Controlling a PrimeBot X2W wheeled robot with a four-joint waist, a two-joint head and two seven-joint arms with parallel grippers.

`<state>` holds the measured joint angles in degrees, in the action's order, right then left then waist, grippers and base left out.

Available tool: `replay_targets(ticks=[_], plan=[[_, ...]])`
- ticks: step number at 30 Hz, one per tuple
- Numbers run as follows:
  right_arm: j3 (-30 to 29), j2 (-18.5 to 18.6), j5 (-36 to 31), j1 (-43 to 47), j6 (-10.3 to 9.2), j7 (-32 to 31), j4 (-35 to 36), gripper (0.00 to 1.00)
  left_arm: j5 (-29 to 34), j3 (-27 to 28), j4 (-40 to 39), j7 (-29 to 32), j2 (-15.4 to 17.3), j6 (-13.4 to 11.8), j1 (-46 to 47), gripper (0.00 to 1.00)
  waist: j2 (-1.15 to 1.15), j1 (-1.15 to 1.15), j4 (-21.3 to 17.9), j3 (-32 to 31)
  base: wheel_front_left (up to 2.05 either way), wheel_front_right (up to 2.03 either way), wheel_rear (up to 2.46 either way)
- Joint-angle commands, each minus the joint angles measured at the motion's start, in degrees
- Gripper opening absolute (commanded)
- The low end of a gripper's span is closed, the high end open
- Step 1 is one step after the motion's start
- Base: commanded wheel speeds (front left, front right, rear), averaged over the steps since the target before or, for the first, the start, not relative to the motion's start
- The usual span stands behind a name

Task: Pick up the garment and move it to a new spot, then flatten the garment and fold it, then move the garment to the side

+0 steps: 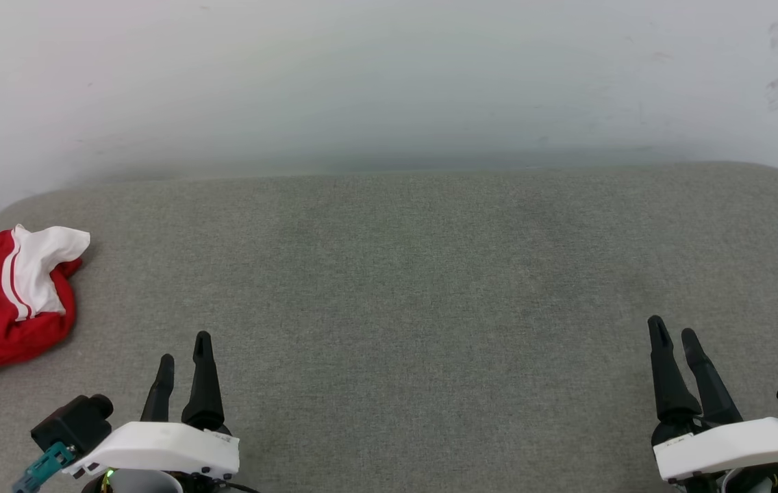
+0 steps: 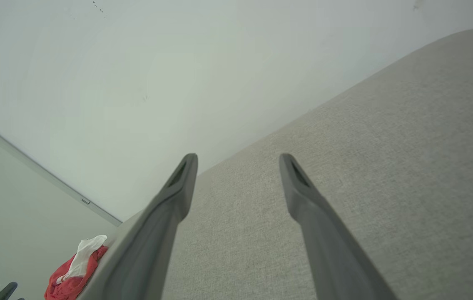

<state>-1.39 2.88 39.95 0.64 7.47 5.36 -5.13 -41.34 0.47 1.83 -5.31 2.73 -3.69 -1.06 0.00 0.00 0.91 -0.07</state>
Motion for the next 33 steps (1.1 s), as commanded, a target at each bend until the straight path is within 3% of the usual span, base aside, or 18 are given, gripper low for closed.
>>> replay_targets(ticks=[1, 33], plan=[[0.13, 0.04, -2.30, 0.12, 0.02, 0.71, 1.25, 1.00, 2.35, -0.29, -1.23, -0.77, 0.14, -0.49, -0.20, 1.00, 0.00, 0.00, 0.03, -0.03, 0.00, 0.00, 0.00], [0.71, 0.01, -20.10, 3.50, 0.03, 5.51, 2.34, 1.00, 22.18, -4.03, -3.28, -5.63, 1.14, -2.60, -3.43, 1.00, 0.00, 0.00, 0.48, -0.21, 0.00, 0.00, 0.00]])
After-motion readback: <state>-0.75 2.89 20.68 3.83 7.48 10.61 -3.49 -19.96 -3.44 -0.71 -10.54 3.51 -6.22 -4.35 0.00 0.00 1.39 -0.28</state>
